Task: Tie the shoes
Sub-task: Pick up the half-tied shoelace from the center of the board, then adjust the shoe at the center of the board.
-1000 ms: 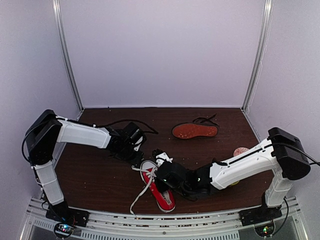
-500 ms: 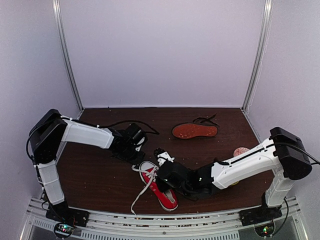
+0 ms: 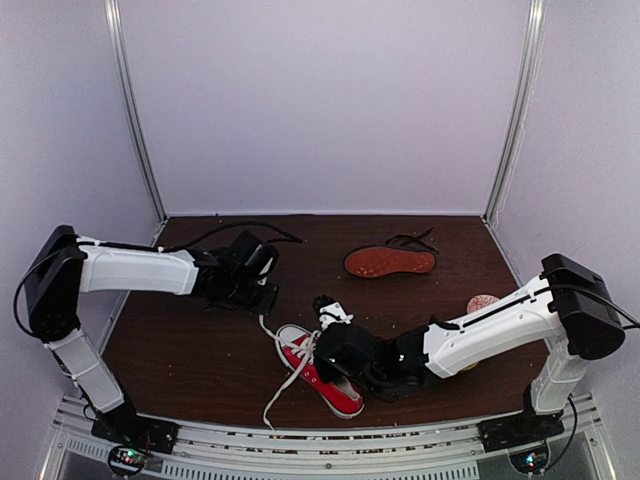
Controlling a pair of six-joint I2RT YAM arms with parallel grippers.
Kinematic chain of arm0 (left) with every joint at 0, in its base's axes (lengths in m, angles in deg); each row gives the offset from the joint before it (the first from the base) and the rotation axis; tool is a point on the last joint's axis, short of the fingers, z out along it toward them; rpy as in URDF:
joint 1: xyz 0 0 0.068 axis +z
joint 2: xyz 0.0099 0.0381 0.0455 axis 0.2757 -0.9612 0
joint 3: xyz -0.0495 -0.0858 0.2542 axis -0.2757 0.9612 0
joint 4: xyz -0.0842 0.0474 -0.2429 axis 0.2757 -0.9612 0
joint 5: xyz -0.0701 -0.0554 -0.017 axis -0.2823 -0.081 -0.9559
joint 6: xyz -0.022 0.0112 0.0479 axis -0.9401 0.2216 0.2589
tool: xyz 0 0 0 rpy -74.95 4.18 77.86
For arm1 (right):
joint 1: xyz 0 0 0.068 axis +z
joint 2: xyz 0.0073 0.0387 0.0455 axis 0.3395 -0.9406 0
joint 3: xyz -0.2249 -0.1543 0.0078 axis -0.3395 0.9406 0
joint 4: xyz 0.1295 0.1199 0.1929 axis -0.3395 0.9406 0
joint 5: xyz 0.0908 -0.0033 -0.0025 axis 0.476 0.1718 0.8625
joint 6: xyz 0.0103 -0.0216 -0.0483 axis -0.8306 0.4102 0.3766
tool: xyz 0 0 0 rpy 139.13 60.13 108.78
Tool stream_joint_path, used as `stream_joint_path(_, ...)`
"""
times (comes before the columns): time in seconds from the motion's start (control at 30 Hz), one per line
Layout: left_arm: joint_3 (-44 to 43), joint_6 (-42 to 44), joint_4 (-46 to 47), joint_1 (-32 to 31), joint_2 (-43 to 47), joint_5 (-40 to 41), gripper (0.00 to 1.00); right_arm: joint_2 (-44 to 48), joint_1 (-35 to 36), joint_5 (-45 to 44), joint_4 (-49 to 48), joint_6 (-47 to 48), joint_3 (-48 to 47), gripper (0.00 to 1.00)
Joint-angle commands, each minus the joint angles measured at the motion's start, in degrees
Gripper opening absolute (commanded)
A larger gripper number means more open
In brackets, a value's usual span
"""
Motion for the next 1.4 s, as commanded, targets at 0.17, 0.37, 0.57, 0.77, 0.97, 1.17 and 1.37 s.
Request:
stream_joint_path(0.17,15.8,-10.4,7.7,-1.5,16.3,-5.6,0.00,1.3,-0.6,-1.0,-0.3,-1.1,-0.6,0.00)
stream_joint_path(0.37,20.9,-18.0,10.8,-8.5,18.3,-10.3,0.00,0.8,-0.6,-0.6,-0.4,-1.2,-1.1,0.00)
stream_joint_path(0.57,18.3,-22.8,7.0,-13.4,8.9,-8.8,0.00,0.7,-0.6,-0.3,0.2,-1.6,-1.4,0.00)
stream_joint_path(0.77,12.7,-22.4,11.8,-15.8,1.0,-9.7,0.00,0.9,-0.6,-0.2,0.6,-2.0,-1.2,0.00)
stream_joint_path(0.97,8.0,-18.6,14.5,-15.4,-0.2,-6.3,0.00,2.4,-1.4,1.3,-1.2,-4.2,1.4,0.00)
stream_joint_path(1.17,8.7,-15.3,21.3,-12.3,0.0,-9.3,0.00,4.3,-3.7,4.1,-5.2,-5.4,5.8,0.00)
stream_joint_path(1.37,10.4,-14.3,30.4,-8.3,-3.4,-17.7,0.00,5.4,-4.9,5.2,-5.6,-4.7,7.4,0.00)
